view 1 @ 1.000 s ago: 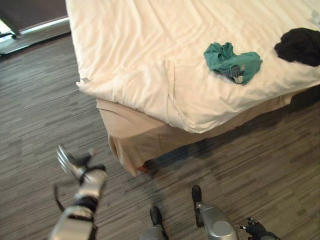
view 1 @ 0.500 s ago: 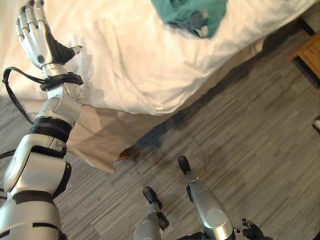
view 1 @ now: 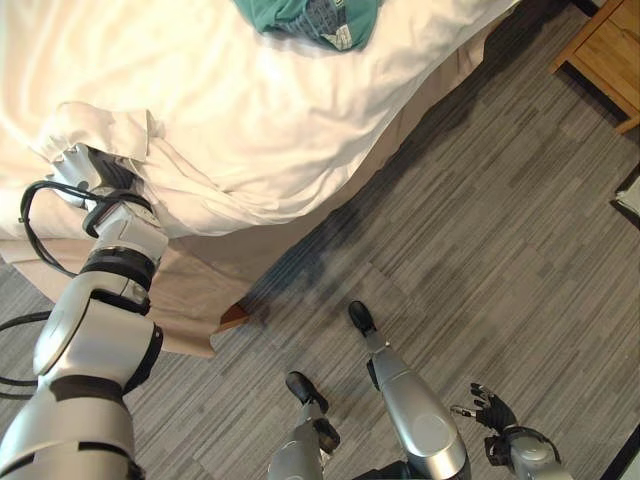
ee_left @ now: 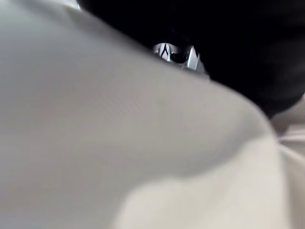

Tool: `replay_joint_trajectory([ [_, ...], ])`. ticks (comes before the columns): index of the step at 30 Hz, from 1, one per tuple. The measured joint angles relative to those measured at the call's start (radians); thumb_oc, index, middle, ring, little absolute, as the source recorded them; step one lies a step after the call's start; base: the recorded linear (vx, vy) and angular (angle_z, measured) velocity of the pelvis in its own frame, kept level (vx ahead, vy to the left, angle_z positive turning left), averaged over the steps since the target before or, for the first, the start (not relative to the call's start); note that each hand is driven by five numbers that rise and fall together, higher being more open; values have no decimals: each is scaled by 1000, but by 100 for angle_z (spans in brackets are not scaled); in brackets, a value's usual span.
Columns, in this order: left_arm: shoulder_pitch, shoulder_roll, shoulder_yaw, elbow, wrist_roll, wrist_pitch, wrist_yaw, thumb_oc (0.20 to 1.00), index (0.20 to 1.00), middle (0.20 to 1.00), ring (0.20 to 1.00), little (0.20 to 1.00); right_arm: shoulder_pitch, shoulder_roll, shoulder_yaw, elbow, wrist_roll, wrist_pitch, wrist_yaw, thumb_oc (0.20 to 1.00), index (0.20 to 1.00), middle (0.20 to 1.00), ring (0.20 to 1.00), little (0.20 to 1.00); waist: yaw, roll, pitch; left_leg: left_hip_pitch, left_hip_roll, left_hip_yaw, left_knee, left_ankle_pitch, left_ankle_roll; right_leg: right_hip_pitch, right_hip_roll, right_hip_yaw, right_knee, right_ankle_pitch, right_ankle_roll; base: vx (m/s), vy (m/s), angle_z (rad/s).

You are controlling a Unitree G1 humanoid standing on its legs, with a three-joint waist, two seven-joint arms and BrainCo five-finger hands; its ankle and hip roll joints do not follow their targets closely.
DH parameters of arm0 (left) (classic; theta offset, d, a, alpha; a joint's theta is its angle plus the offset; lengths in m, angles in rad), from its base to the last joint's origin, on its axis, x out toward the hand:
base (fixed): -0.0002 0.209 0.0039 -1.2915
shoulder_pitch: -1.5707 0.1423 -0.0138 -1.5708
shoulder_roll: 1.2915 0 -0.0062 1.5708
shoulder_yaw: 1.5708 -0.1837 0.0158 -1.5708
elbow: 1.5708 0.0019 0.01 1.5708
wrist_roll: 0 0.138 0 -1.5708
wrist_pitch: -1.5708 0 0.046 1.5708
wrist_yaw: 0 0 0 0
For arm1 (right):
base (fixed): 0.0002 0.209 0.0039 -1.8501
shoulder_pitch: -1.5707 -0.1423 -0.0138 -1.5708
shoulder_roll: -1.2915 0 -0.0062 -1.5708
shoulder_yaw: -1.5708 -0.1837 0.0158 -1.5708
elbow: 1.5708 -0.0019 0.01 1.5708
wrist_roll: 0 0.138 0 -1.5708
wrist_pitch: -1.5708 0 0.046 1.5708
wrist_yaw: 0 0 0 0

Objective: Tidy up the quilt and then pick up the clothes from the bed and put them into the laundry hamper.

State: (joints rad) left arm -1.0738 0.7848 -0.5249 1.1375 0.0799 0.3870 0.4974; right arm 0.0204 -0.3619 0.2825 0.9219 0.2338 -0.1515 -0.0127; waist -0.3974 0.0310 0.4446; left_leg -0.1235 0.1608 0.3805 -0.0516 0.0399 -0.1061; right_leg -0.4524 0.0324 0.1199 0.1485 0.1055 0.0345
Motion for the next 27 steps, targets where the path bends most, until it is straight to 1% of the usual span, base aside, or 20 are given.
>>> replay_joint_trajectory([
  [2, 1, 0, 0, 0, -2, -30, 7, 200, 200, 200, 200, 200, 1, -7, 1, 4, -29, 6, -5, 1000, 1000, 1000, 1000, 1000, 1, 1, 0, 0, -1, 0, 0, 0, 0, 0, -2, 0, 3, 1, 0, -13, 102, 3],
  [3, 1, 0, 1, -4, -40, -72, 16, 200, 200, 200, 200, 200, 0, -10, 4, 9, -44, 4, -8, 1000, 1000, 1000, 1000, 1000, 4, 1, 0, 1, -2, -1, 2, 0, 0, 3, -4, -2, 4, 2, -1, -19, 87, 5],
  [4, 1, 0, 1, -11, -52, -91, 19, 200, 200, 200, 200, 200, 1, -11, 4, 11, -55, 3, -10, 1000, 1000, 1000, 1000, 1000, 5, 1, 0, 2, -2, -1, 2, 0, 0, 4, -5, -2, 4, 2, -1, -22, 93, 8],
  [6, 1, -3, 7, -43, -112, -179, 48, 200, 200, 200, 200, 200, 1, -10, 24, 24, -78, -1, -29, 1000, 1000, 1000, 1000, 1000, 21, 1, 0, 3, -4, -9, 5, 1, 0, 13, -10, -9, 5, 6, -7, -51, 46, 13],
  [7, 8, -14, 32, -84, -124, -245, 77, 200, 200, 200, 200, 200, 2, -10, 45, 32, -78, 0, -39, 1000, 1000, 1000, 1000, 1000, 32, 1, 0, 5, -4, -14, 10, 1, 0, 23, -15, -16, 3, 8, -10, -85, 0, 21],
  [8, 32, -29, 71, -151, -127, -290, 105, 200, 200, 200, 200, 200, 4, -9, 54, 30, -78, 1, -44, 1000, 1000, 1000, 1000, 1000, 52, 1, 0, 4, -3, -18, 21, 1, 2, 29, -19, -29, 8, 15, -19, -88, 7, 25],
  [10, 121, -52, 122, -305, -126, -375, 159, 200, 200, 200, 200, 200, 2, -7, 63, 26, -78, 4, -58, 1000, 1000, 1000, 1000, 1000, 79, 4, -1, 6, 0, -44, 32, -1, 3, 57, -27, -55, -2, 14, -20, -4, 43, 33],
  [12, 221, -83, 191, -432, -117, -431, 200, 200, 200, 200, 200, 200, 4, -7, 60, 8, -78, 10, -75, 1000, 1000, 1000, 1000, 1000, 101, 6, -2, 11, 3, -72, 35, -4, 3, 83, -32, -74, -16, 10, -25, -5, 39, 39],
  [14, 349, -107, 227, -531, -115, -476, 229, 200, 200, 200, 200, 200, 5, -7, 58, -6, -78, 24, -80, 1000, 1000, 1000, 1000, 1000, 130, 6, -3, 20, 4, -97, 34, -4, 3, 113, -34, -91, -36, 8, -22, -11, 51, 35],
  [15, 441, -146, 268, -566, -105, -489, 245, 200, 200, 200, 200, 200, 3, -8, 55, -10, -77, 26, -84, 1000, 1000, 1000, 1000, 1000, 164, 8, -5, 20, 4, -117, 31, -7, 4, 130, -37, -108, -45, 8, -22, -15, 35, 42],
  [16, 562, -221, 324, -614, -97, -511, 269, 200, 200, 200, 200, 200, 7, -7, 55, -7, -76, 36, -93, 1000, 1000, 1000, 1000, 1000, 189, 17, -15, 20, 4, -147, 29, -13, 10, 153, -42, -128, -61, 8, -22, -25, 70, 46],
  [17, 614, -249, 325, -624, -96, -519, 279, 200, 200, 200, 200, 200, 11, -6, 55, -4, -75, 41, -96, 1000, 1000, 1000, 1000, 1000, 205, 17, -21, 20, 4, -154, 27, -12, 11, 162, -45, -139, -71, 8, -22, -24, 60, 50],
  [18, 692, -277, 312, -625, -94, -517, 286, 260, 260, 260, 260, 260, 16, 0, 57, -1, -75, 43, -99, 1000, 1000, 1000, 1000, 1000, 227, 13, -35, 17, 2, -161, 31, -8, 13, 162, -46, -146, -76, 9, -23, -24, 82, 36],
  [19, 727, -291, 311, -623, -69, -519, 287, 498, 498, 498, 498, 498, 16, 5, 55, 2, -74, 44, -103, 1000, 1000, 1000, 1000, 1000, 242, 8, -41, 11, 1, -177, 31, -6, 14, 162, -52, -161, -81, 10, -22, -36, 78, 51],
  [20, 773, -321, 286, -624, -24, -543, 287, 1000, 1000, 1000, 1000, 1000, 15, 13, 53, 5, -72, 44, -116, 1000, 1000, 1000, 1000, 1000, 264, 1, -50, 1, -5, -198, 26, 3, 16, 168, -58, -178, -93, 15, -21, -32, 99, 47],
  [21, 781, -341, 250, -634, -18, -552, 293, 1000, 1000, 1000, 1000, 1000, 11, 27, 40, 7, -66, 45, -117, 1000, 1000, 1000, 1000, 1000, 293, -12, -59, 0, -10, -204, 19, 7, 15, 172, -64, -186, -93, 17, -23, -51, 135, 42],
  [23, 797, -391, 240, -602, 0, -565, 310, 1000, 1000, 1000, 1000, 1000, 3, 40, 39, 18, -37, 45, -124, 1000, 1000, 1000, 1000, 1000, 302, -23, -90, 11, -20, -215, 7, 9, 17, 204, -76, -204, -116, 22, -16, -34, 103, 24],
  [24, 797, -402, 215, -549, 12, -556, 301, 1000, 1000, 1000, 1000, 1000, 3, 47, 40, 27, -21, 48, -125, 1000, 1000, 1000, 1000, 1000, 295, -23, -107, 27, -25, -229, 5, 10, 18, 221, -81, -213, -130, 22, -15, -20, 90, 31],
  [25, 819, -418, 175, -449, 12, -535, 277, 1000, 1000, 1000, 1000, 1000, 0, 60, 41, 39, 3, 46, -129, 1000, 1000, 1000, 1000, 1000, 301, -23, -124, 36, -33, -230, -1, 9, 18, 240, -90, -223, -143, 22, -14, -17, 117, 25],
  [27, 862, -455, 161, -325, -3, -529, 257, 1000, 1000, 1000, 1000, 1000, -2, 73, 40, 42, 14, 50, -140, 1000, 1000, 1000, 1000, 1000, 317, -21, -127, 44, -40, -231, -1, 9, 19, 254, -98, -224, -155, 24, -11, 9, 86, 10],
])
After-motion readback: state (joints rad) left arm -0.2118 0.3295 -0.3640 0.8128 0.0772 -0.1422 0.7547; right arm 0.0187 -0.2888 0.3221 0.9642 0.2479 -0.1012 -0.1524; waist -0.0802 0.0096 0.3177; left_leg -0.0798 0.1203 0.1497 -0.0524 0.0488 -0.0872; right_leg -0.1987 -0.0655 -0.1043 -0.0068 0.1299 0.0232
